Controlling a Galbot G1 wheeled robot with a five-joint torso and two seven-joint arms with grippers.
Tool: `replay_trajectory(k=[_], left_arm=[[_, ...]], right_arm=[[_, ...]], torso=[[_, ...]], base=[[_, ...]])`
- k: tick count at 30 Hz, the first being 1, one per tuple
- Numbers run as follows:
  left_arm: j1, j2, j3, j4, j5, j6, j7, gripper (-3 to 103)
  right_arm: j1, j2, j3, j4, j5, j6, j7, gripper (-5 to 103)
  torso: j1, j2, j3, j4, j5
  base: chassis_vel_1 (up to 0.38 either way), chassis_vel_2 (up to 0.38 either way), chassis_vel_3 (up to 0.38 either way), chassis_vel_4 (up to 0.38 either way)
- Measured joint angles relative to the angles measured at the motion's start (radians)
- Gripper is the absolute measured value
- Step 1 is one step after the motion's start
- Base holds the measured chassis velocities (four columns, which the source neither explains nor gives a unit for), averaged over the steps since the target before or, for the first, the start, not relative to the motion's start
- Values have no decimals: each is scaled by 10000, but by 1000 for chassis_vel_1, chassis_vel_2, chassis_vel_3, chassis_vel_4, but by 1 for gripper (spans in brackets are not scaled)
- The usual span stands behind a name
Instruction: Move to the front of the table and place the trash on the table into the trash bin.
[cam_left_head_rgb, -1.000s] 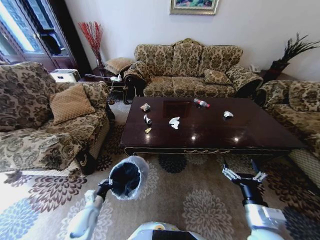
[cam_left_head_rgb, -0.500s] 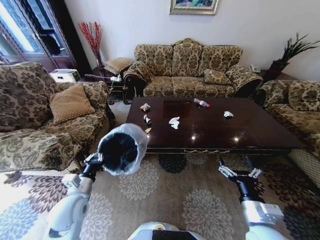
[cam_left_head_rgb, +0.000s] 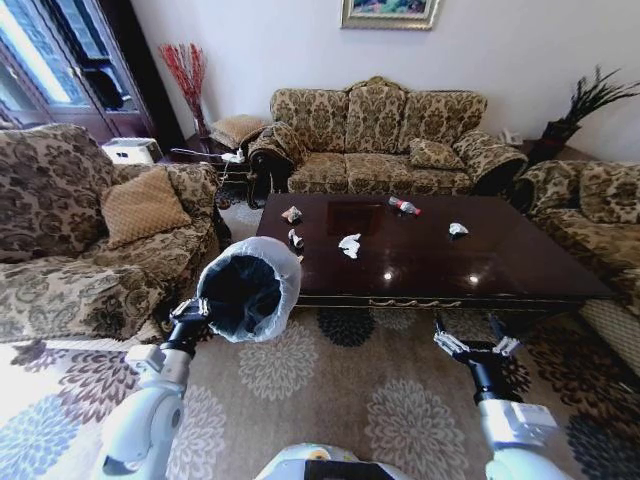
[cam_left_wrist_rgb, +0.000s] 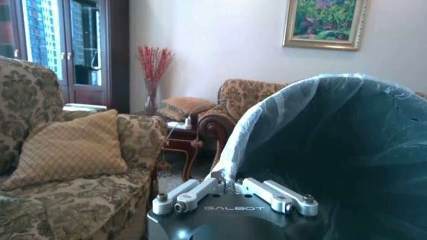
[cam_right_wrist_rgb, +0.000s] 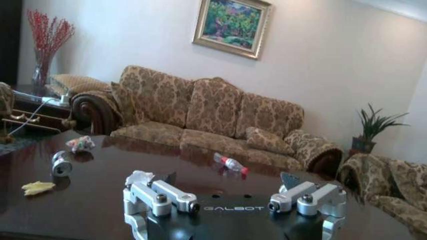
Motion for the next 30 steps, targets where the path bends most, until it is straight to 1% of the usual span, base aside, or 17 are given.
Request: replay_trajectory(k=[9,22,27,28,30], left_arm=[[-99,3,82,139,19,-36,75,2],[-87,-42,117,414,59,-170,145,2],[-67,-48,174,469,149,-375,193,2],[-64,-61,207,484,260,-525,320,2],[-69,-71,250,487,311,-599,379,2]], right_arm=[[82,-22,-29,7,-21,-262,45,100],[44,72,-234,32,-345,-277,-192,100],[29,88,-269,32,-422,-276,-363,100],[28,89,-285,32,-332,-254,-421,100],[28,88,-288,22,-218,-152,-468,100]], torso=[[0,0,0,0,0],[0,0,0,1,0],[0,0,0,3,0],[0,0,0,3,0],[0,0,0,3,0]], base=[[52,55,47,50],[106,110,120,111],[147,127,115,125],[114,88,97,109],[79,88,61,66]])
